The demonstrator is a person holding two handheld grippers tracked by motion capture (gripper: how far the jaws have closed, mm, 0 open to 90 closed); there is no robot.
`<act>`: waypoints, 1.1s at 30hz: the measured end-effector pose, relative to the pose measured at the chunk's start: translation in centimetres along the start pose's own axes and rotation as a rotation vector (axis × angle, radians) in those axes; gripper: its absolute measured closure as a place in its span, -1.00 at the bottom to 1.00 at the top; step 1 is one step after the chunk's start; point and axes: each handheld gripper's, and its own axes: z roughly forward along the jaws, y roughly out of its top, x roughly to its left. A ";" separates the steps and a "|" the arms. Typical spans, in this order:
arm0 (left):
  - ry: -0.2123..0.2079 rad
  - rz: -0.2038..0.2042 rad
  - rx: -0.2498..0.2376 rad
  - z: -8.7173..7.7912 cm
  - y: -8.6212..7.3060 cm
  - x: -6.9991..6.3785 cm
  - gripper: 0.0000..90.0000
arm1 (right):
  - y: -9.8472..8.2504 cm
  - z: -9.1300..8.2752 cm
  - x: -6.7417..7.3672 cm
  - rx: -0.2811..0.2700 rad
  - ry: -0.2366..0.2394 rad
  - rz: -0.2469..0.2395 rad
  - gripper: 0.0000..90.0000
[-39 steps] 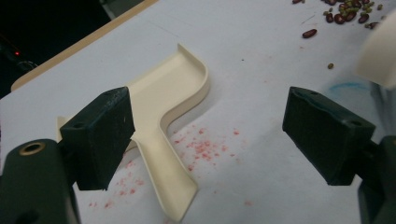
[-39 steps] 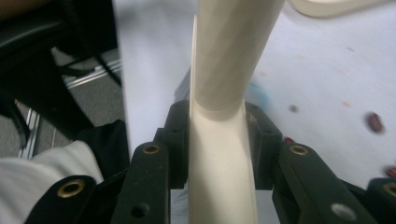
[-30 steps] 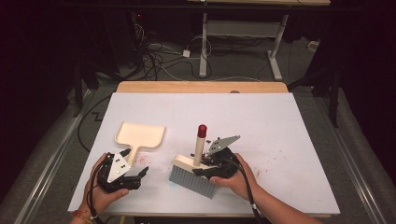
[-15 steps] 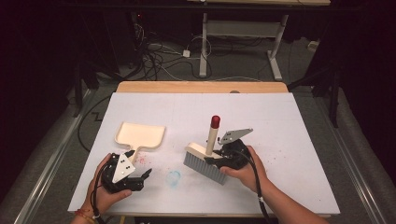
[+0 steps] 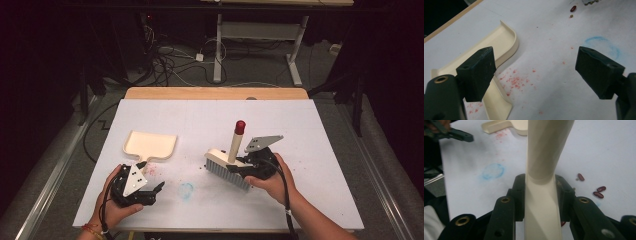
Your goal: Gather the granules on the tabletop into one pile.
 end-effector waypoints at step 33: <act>-0.039 0.051 0.032 1.3 0.8 -0.9 -0.64 | -1.9 -0.9 -5.2 0.039 0.210 -0.392 0.51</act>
